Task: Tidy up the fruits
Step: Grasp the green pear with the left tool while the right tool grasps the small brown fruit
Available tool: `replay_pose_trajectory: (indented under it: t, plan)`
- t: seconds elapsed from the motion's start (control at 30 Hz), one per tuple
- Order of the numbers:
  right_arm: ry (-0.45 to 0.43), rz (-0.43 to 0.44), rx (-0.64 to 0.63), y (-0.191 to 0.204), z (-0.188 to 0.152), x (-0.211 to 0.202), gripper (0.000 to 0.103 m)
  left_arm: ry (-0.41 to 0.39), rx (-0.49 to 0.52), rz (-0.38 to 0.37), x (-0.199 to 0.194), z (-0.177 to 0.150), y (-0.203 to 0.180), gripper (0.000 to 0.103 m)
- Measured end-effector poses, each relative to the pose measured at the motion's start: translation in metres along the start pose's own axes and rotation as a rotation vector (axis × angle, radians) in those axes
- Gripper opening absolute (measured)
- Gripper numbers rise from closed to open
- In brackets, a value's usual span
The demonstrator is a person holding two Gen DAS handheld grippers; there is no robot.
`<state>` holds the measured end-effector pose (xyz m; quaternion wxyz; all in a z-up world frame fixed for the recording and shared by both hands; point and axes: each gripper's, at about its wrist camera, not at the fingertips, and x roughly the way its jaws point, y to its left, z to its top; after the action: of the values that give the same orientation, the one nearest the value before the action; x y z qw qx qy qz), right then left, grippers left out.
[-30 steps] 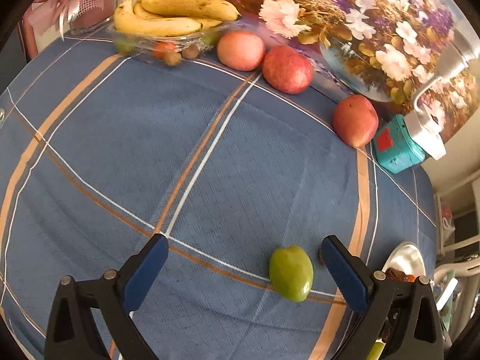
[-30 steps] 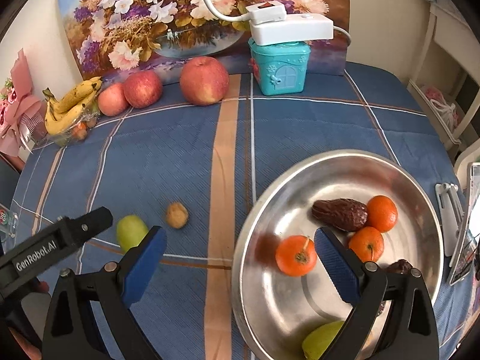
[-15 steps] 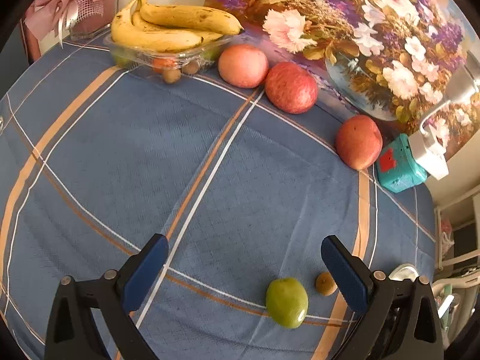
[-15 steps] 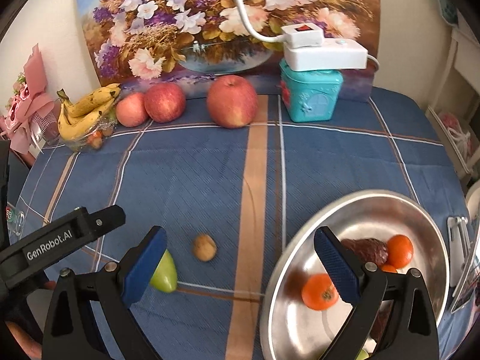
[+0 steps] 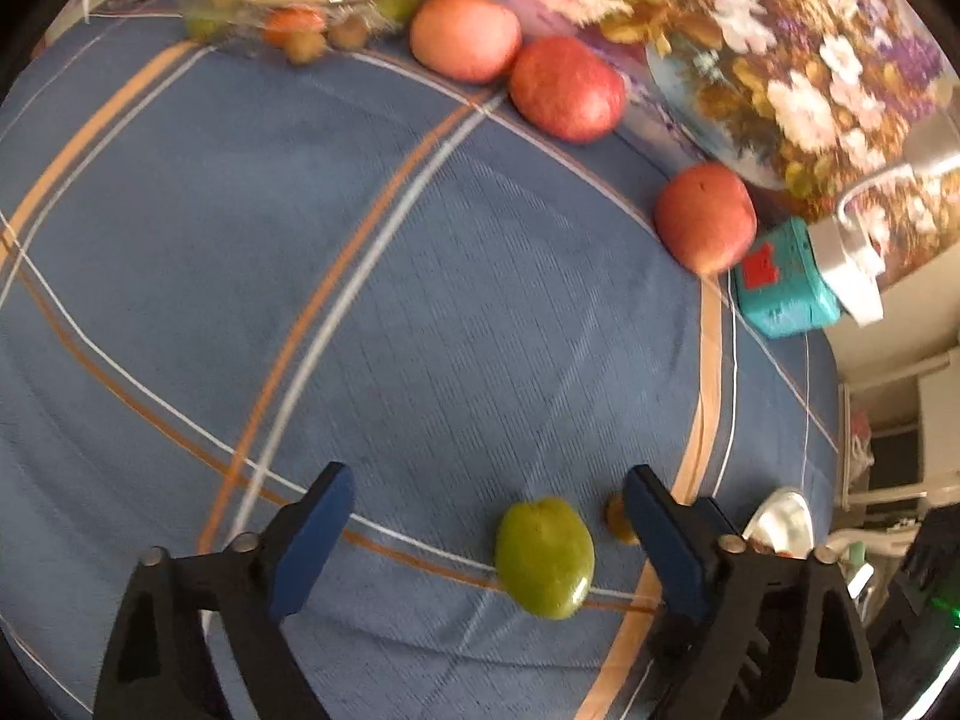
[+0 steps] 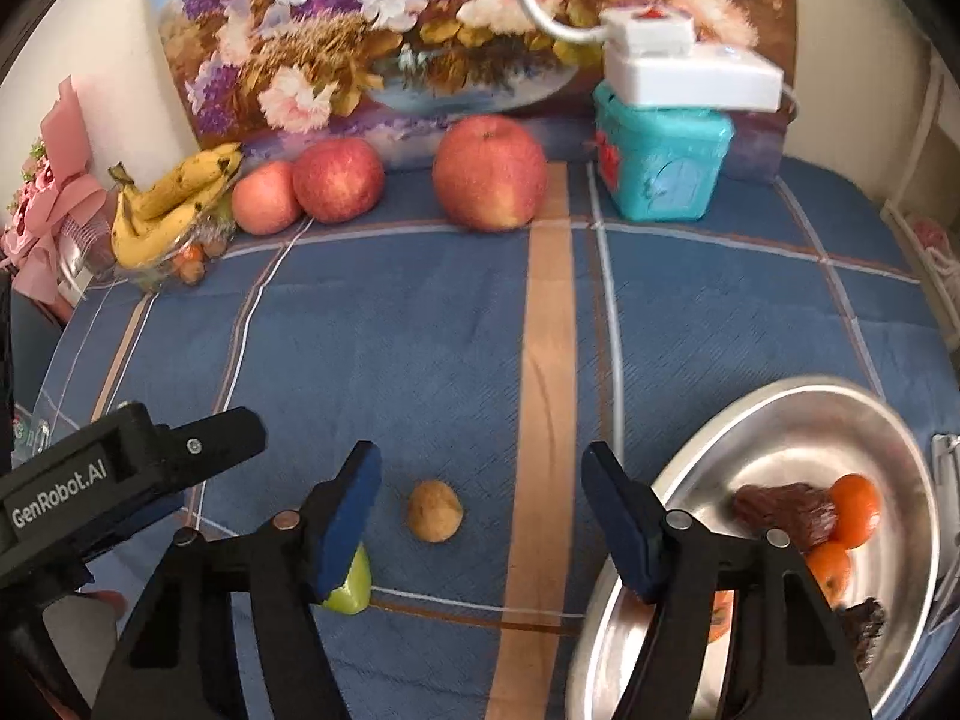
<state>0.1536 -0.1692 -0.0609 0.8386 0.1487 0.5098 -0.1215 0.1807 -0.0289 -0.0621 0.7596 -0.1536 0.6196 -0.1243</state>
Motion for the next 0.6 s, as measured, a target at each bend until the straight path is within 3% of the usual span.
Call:
replay_pose_trajectory:
  t: [0.07,0.37,0.5,0.6]
  plan:
    - [0.017,0.014,-0.006,0.003,-0.002,0.006,0.056,0.017,-0.004,-0.014,0.003,-0.003,-0.002,0.088]
    - [0.061,0.056,-0.02,0.007,-0.012,0.02,0.028,0.064,-0.029,-0.072,0.01,-0.013,-0.01,0.07]
    - [0.063,0.064,-0.024,0.009,-0.014,0.02,0.024,0.076,-0.054,-0.083,0.011,-0.019,-0.006,0.063]
    - [0.063,0.057,-0.038,0.012,-0.018,0.019,0.024,0.072,-0.057,-0.084,0.009,-0.023,-0.005,0.052]
